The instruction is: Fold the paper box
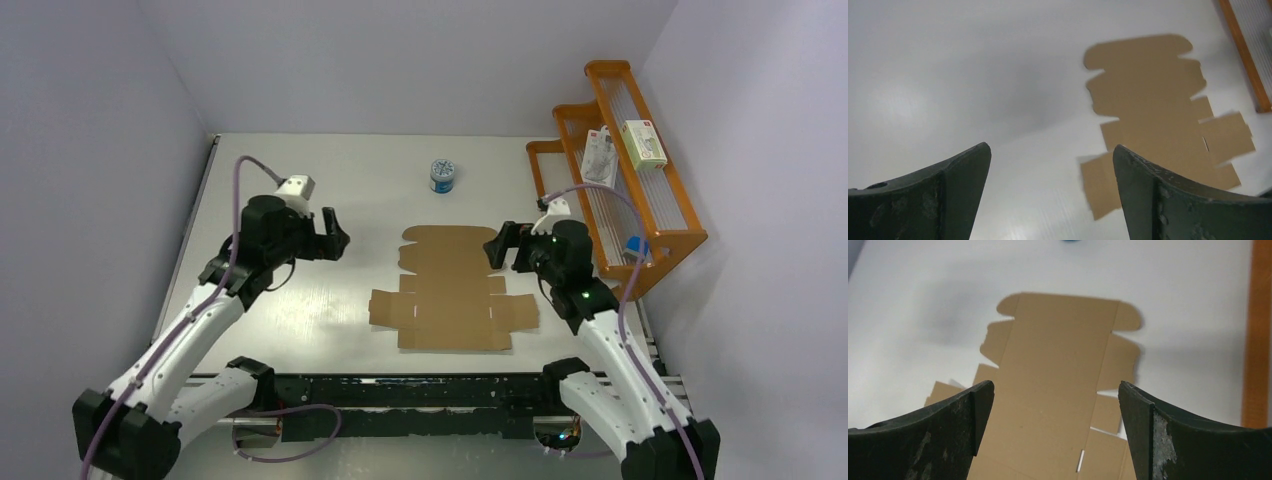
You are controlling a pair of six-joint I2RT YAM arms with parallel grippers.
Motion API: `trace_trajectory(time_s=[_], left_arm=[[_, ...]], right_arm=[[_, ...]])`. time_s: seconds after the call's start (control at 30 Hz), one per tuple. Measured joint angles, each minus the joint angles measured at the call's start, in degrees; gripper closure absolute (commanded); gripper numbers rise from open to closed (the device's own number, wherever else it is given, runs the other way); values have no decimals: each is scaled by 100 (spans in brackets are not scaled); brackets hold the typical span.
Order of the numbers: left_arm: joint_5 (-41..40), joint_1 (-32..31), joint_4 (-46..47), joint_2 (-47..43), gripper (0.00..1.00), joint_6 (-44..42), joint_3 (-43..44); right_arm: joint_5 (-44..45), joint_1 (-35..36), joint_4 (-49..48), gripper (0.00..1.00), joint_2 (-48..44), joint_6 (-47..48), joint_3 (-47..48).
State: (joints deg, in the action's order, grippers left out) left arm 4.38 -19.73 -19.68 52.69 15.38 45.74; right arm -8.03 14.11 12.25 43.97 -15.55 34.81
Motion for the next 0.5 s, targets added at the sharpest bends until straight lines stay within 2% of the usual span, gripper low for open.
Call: trace_trajectory(time_s=[0.07,0.3,0.5], left_arm=[[96,-251,11,262,4,162,-7],[85,-1792,282,1169,4,732,-201],[-63,-2883,586,1974,4,1062,-221]], right_arm=[[-103,17,0,0,319,-24,-33],[-133,254,-140,0,1032,-179,-424],[227,868,-278,1,1631,-468,-763]])
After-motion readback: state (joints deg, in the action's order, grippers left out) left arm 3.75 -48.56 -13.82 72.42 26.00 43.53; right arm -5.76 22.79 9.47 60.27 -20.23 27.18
